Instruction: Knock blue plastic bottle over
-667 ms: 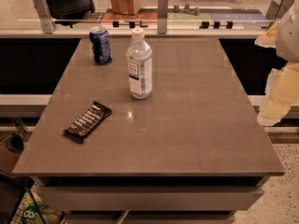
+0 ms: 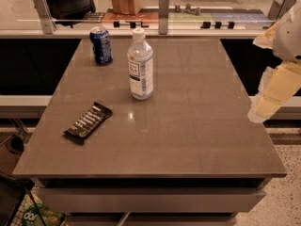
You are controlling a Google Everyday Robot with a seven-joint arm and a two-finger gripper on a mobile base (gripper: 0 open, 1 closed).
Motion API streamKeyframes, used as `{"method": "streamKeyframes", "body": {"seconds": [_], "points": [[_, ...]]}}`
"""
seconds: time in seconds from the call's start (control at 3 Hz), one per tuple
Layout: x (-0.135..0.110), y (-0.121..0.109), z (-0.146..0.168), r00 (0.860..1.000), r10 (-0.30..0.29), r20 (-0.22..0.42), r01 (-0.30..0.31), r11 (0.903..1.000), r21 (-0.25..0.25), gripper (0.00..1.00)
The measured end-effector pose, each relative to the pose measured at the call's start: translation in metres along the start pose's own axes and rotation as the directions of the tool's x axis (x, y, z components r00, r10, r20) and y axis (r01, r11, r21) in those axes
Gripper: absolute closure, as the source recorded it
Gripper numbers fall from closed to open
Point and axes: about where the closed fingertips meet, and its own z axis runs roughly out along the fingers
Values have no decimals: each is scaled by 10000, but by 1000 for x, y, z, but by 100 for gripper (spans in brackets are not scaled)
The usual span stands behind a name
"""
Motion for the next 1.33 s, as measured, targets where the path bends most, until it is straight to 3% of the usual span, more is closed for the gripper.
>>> {"method": "streamKeyframes", "body": {"seconds": [0.33,0.67,1.0,1.33], "points": [[-20,-11,15,9870,1001,1255,-1030,9945,168,0],[-45,-23,23,9481,1848,2589,-2038,9778,486,0],[-73,-30,36,8889,2281,3973,-2707,9611,540,0],[-110,-31,58,8053,2582,5337,-3183,9477,218,0]]}}
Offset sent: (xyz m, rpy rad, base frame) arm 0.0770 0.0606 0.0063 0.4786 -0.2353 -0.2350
